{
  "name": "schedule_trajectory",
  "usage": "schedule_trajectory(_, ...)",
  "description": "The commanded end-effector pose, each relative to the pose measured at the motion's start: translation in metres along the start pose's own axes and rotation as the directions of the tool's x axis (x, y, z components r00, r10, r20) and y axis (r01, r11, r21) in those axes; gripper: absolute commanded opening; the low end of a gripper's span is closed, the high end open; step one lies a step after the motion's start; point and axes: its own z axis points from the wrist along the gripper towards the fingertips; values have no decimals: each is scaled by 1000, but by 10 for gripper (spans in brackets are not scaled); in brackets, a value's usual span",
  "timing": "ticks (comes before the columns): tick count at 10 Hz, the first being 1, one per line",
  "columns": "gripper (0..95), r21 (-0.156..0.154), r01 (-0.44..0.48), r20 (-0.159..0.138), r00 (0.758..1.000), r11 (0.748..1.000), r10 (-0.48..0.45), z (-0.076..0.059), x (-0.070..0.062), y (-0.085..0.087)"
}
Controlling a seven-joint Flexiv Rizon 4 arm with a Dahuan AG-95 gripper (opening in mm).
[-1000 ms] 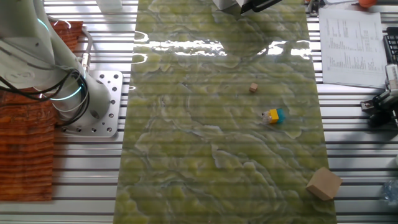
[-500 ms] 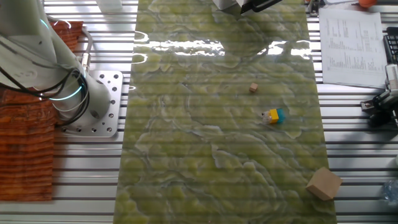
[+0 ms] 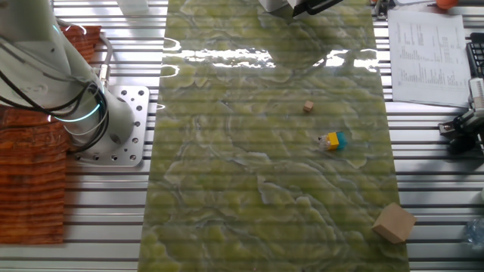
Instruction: Put things in the drawer
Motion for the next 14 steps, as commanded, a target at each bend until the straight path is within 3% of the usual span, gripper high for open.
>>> schedule_trajectory(1,0,-1,-2,9,1000,1000,2,7,-3,0)
schedule_trajectory(12,0,4,-17,27,999,1000,16,20,-13,5)
schedule_trajectory(13,190,4,-20,29,999,1000,20,19,-14,6)
schedule_trajectory(14,190,4,-21,30,999,1000,21,19,-14,6)
